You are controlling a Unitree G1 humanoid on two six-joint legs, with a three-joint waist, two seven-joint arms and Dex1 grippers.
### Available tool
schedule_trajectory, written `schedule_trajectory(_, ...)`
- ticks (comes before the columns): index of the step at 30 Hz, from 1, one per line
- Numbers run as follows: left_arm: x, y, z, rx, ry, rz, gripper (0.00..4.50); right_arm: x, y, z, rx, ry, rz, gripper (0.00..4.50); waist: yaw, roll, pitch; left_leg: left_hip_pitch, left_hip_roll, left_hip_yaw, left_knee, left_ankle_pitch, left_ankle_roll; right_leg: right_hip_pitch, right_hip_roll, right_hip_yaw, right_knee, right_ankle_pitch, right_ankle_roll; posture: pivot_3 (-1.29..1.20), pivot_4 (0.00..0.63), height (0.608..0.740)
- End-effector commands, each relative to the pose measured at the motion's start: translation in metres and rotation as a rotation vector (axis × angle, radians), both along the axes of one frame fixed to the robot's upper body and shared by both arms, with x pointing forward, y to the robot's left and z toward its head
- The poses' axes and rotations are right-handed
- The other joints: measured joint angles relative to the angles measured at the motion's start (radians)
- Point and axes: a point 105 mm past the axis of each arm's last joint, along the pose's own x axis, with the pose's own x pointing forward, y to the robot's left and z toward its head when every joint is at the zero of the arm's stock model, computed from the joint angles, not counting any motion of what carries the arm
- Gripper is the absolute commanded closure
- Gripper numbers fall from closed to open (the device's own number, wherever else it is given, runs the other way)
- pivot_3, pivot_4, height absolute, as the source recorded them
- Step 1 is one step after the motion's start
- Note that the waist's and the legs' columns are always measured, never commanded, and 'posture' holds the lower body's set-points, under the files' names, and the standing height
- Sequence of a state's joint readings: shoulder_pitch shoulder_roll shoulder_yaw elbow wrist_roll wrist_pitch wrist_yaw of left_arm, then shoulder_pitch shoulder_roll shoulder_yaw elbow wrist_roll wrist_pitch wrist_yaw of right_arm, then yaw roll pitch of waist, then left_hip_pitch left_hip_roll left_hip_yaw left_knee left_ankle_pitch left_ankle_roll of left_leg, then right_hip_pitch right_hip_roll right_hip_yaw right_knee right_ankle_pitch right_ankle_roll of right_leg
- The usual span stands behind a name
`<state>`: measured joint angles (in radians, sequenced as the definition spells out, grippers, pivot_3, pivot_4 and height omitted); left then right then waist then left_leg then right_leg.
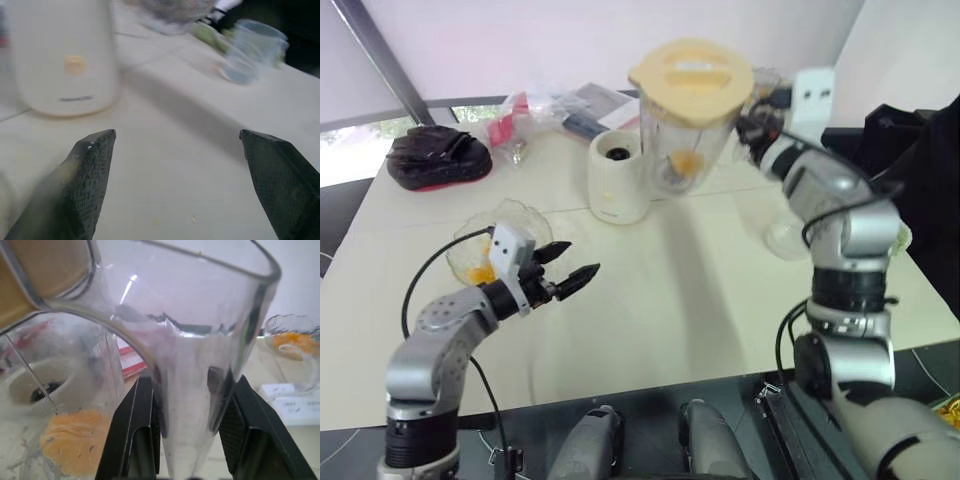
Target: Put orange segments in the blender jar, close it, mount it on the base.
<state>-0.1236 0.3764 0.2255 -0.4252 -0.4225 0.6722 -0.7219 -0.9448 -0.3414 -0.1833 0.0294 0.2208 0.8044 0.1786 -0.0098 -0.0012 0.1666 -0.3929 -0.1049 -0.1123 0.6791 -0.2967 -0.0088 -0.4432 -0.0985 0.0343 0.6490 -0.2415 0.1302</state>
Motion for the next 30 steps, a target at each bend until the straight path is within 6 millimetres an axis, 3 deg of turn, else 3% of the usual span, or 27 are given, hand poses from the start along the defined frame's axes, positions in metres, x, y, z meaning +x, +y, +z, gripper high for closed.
schedule_trajectory(1, 0.01, 0.002, 0.011, -0.025, -0.116, 0.133, 0.39, 0.003, 0.012, 0.068, 0.024, -0.122, 0.032, 3.56, -0.003, 0.001, 0.0, 0.0, 0.0, 0.001, -0.001, 0.0, 0.0, -0.001, 0.0, 0.0, 0.0, 0.0, 0.0, 0.0, 0.15, 0.74)
schedule_trajectory(4, 0.014, 0.001, 0.008, -0.046, -0.138, 0.194, 0.39, 0.016, 0.033, 0.1, 0.042, -0.133, 0.063, 3.56, -0.014, 0.002, 0.001, 0.0, 0.0, 0.005, -0.002, 0.0, 0.0, -0.002, -0.001, 0.001, 0.0, 0.0, 0.0, 0.0, 0.15, 0.74)
schedule_trajectory(10, 0.016, -0.001, 0.006, -0.062, -0.154, 0.237, 0.39, 0.036, 0.061, 0.115, 0.084, -0.122, 0.094, 3.56, -0.024, 0.001, 0.0, 0.001, 0.001, 0.004, -0.006, 0.0, 0.0, -0.003, 0.0, 0.001, -0.001, 0.0, 0.0, 0.0, 0.15, 0.74)
schedule_trajectory(14, 0.014, 0.0, 0.008, -0.05, -0.169, 0.265, 0.39, 0.05, 0.087, 0.104, 0.082, -0.09, 0.073, 3.56, -0.031, 0.001, 0.001, 0.0, 0.0, 0.004, -0.006, 0.0, 0.0, -0.003, -0.002, 0.001, -0.002, 0.0, 0.0, 0.0, 0.15, 0.74)
schedule_trajectory(21, 0.008, 0.007, 0.011, -0.033, -0.18, 0.298, 0.39, 0.061, 0.105, 0.075, 0.089, -0.031, 0.058, 3.56, -0.035, 0.001, 0.001, 0.0, 0.0, 0.004, -0.009, 0.0, 0.0, -0.004, -0.001, 0.001, -0.002, 0.0, 0.0, 0.0, 0.15, 0.74)
schedule_trajectory(30, 0.002, 0.011, 0.016, -0.011, -0.186, 0.314, 0.39, 0.06, 0.124, 0.07, 0.13, -0.022, 0.095, 3.56, -0.038, 0.001, 0.001, 0.0, 0.001, 0.004, -0.012, 0.001, -0.002, -0.006, 0.0, 0.001, -0.002, 0.0, -0.001, 0.0, 0.15, 0.74)
